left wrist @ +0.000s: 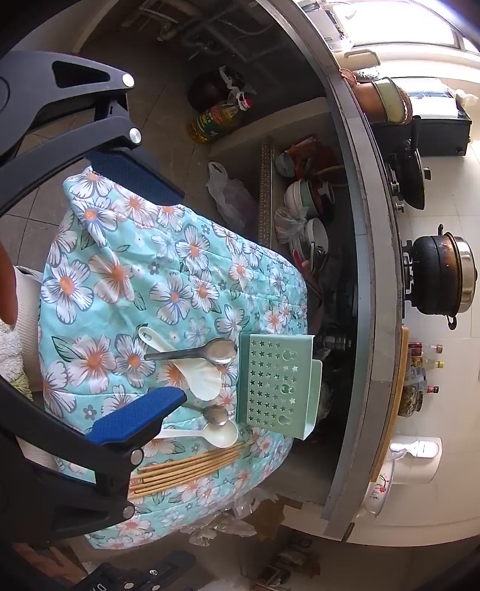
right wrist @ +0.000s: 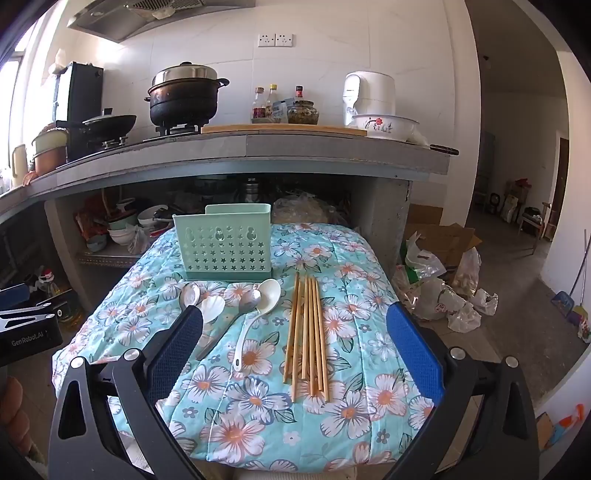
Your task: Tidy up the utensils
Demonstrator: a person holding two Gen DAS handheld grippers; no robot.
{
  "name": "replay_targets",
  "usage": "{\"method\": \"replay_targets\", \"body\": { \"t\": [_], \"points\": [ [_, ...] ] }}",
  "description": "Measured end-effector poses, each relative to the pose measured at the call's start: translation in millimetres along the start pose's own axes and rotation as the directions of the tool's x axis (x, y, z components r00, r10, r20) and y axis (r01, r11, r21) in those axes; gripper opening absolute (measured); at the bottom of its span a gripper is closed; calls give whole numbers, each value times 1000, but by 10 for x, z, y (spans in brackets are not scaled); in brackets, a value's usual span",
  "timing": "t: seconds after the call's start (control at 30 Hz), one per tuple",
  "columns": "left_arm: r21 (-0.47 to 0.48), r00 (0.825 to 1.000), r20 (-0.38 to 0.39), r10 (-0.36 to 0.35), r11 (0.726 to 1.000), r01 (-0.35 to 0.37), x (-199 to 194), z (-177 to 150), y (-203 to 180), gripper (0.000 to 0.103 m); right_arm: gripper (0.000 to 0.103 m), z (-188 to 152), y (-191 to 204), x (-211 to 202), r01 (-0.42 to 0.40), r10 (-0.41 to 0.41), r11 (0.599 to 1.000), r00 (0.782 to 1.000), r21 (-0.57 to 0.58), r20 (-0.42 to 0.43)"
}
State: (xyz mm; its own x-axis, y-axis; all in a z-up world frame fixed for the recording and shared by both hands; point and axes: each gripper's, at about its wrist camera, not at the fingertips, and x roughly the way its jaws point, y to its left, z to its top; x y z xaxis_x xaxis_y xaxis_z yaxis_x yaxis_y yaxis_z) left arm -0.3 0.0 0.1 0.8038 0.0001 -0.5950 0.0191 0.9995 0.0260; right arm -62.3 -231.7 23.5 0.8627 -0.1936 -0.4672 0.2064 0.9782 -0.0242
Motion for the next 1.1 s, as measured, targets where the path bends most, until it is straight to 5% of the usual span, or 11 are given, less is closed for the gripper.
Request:
{"method": "replay_targets", "body": {
  "t": [1.1],
  "points": [
    [0, 1000, -18, -8, 1000, 8, 42, -14, -45, 95, 97, 10, -8, -26, 0, 0, 1000, 1000, 1, 6]
  ]
}}
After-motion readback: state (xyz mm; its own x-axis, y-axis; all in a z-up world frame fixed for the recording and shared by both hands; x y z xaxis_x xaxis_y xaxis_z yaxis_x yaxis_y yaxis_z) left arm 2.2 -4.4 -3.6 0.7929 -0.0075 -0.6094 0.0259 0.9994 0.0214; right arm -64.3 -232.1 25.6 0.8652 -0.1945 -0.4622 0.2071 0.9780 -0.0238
